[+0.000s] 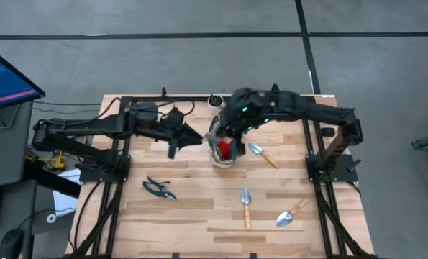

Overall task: Pick & Place Garden tools in Gardening bag
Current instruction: Put the brown trowel into the green gardening bag

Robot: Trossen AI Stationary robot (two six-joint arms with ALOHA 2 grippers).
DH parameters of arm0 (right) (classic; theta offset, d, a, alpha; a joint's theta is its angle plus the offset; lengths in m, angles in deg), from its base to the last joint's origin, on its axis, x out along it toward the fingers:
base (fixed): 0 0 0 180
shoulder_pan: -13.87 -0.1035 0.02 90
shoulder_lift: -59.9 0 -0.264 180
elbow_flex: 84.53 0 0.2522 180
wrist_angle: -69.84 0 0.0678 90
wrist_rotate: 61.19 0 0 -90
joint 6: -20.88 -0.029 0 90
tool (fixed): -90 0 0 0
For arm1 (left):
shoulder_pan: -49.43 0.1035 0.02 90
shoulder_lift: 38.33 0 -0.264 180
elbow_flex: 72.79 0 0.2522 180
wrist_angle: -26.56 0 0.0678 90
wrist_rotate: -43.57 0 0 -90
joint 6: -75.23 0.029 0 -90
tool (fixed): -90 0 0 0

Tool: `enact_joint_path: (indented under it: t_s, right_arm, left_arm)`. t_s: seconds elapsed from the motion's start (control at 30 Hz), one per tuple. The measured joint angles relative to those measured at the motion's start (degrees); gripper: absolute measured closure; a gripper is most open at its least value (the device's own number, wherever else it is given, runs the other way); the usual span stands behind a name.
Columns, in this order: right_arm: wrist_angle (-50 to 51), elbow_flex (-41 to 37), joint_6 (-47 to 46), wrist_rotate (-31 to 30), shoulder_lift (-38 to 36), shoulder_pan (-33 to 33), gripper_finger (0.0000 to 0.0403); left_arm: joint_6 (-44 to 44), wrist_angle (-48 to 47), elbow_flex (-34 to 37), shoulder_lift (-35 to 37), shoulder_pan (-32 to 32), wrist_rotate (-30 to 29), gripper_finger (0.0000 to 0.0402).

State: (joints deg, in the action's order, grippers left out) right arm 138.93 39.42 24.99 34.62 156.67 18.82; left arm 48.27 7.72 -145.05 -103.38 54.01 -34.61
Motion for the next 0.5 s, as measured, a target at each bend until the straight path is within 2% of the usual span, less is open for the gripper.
enact_joint_path:
  t_s: [0.1, 0.17, 0.27, 0.5]
  right_arm:
    - [0.0, 0.0, 1.8, -2.7, -3.5, 1.7, 0.0403]
    - [-2.0, -0.8, 3.0, -4.7, -6.5, 2.8, 0.0403]
    - [-9.5, -6.2, 4.5, -4.8, -13.0, 4.3, 0.0403]
    - [-38.1, -34.5, 6.6, -4.6, -32.0, 11.4, 0.0403]
  left_arm:
    - [0.0, 0.4, 0.0, 2.6, -0.1, -0.4, 0.0268]
    - [0.1, 0.2, 0.0, 4.3, 0.0, -3.5, 0.0259]
    - [0.5, 0.1, 0.1, 6.5, 0.1, -10.1, 0.0260]
    - [2.8, 2.9, 0.1, 8.6, 0.7, -22.6, 0.0294]
